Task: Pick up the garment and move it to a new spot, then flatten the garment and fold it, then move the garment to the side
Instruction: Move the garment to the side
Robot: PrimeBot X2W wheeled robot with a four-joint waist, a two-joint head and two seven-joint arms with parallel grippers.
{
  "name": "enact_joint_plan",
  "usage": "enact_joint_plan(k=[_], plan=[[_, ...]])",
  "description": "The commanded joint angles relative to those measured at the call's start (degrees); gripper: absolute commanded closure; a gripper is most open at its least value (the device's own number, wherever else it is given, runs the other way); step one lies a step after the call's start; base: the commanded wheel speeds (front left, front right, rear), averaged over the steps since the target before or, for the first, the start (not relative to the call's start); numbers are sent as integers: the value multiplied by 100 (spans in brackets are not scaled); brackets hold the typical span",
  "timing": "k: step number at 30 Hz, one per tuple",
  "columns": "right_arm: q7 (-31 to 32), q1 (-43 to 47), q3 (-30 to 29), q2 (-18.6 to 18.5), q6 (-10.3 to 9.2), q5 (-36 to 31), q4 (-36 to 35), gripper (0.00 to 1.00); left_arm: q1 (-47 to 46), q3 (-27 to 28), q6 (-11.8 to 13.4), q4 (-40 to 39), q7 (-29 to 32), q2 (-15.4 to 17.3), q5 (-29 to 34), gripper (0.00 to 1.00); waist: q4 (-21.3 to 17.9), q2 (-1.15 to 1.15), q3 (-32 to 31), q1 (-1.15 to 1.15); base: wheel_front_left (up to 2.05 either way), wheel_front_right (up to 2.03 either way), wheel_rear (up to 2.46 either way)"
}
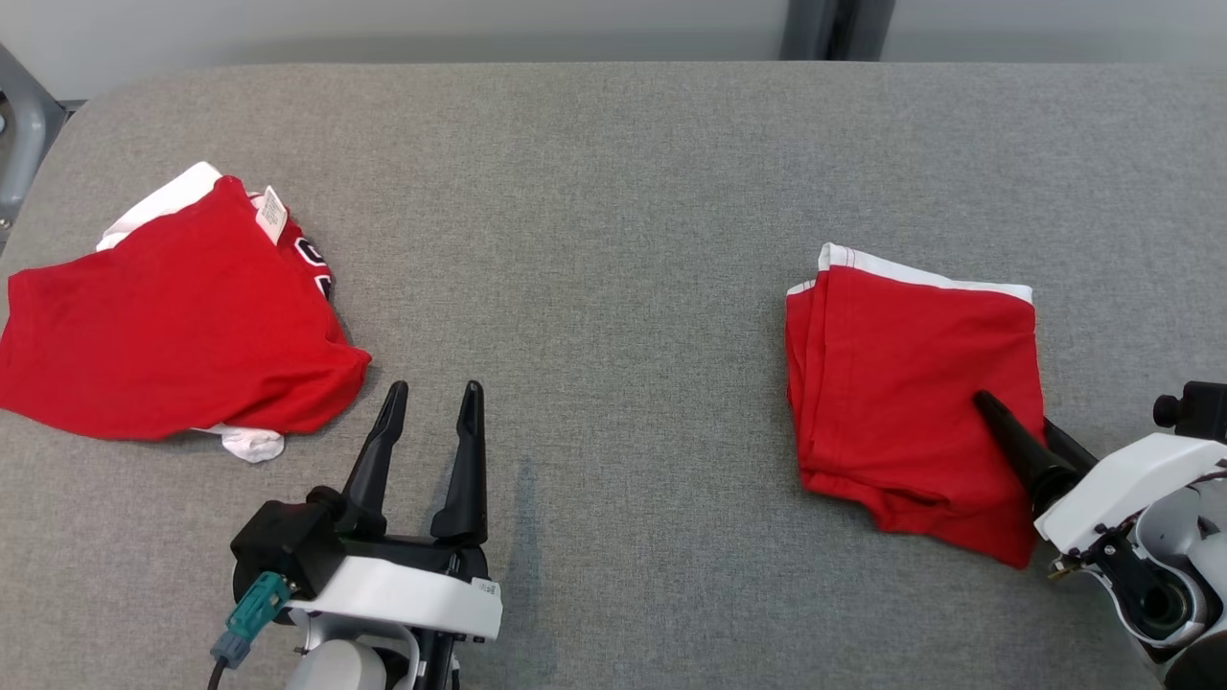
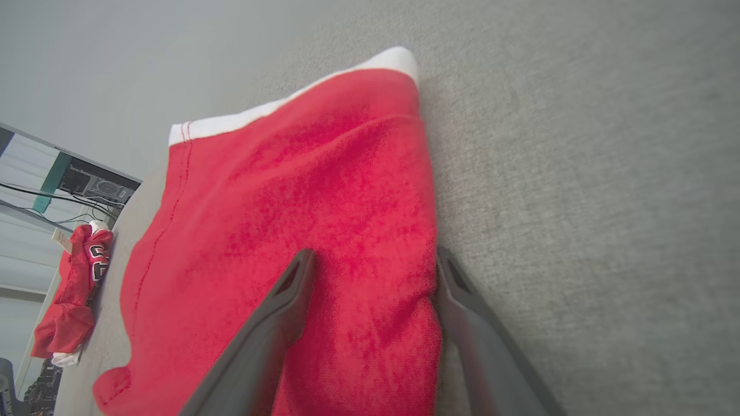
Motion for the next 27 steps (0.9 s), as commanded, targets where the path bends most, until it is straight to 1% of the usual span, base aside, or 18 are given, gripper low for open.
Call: enact_joint_plan(k=[1, 7, 8, 9, 10, 18, 23, 27], plan=[[75, -31, 119, -19, 0, 108, 58, 0, -87, -9, 23, -14, -25, 24, 7, 0, 37, 0, 27, 0, 0, 0, 0], [28, -241, 518, -96, 0, 399, -33, 0, -125, -61, 47, -25, -25, 25, 33, 0, 96, 0, 54, 0, 0, 0, 0], [22, -267, 600, -117, 0, 418, -40, 15, -124, -66, 52, -25, -25, 24, 36, 0, 99, 0, 55, 0, 0, 0, 0], [0, -286, 678, -148, 0, 426, -45, 54, -120, -70, 52, -24, -25, 24, 37, 0, 101, 0, 52, 0, 0, 0, 0], [-52, -319, 768, -184, 0, 388, -55, 100, -115, -74, 47, -22, -25, 25, 40, 0, 101, 0, 48, 0, 0, 0, 0], [-547, -602, 1416, -489, 0, 96, 123, 100, -105, -121, 14, -24, -25, 25, 96, 0, -42, 0, -28, 0, 0, 0, 0], [-822, -840, 1907, -824, 0, -174, 126, 100, -172, -177, -1, -58, -25, 25, 88, 0, -248, 0, -13, 0, 0, 0, 0], [-1015, -1120, 2331, -1145, 0, -439, 118, 100, -285, -298, -38, -58, -25, 26, 140, 0, -462, 0, 139, 0, 0, 0, 0]])
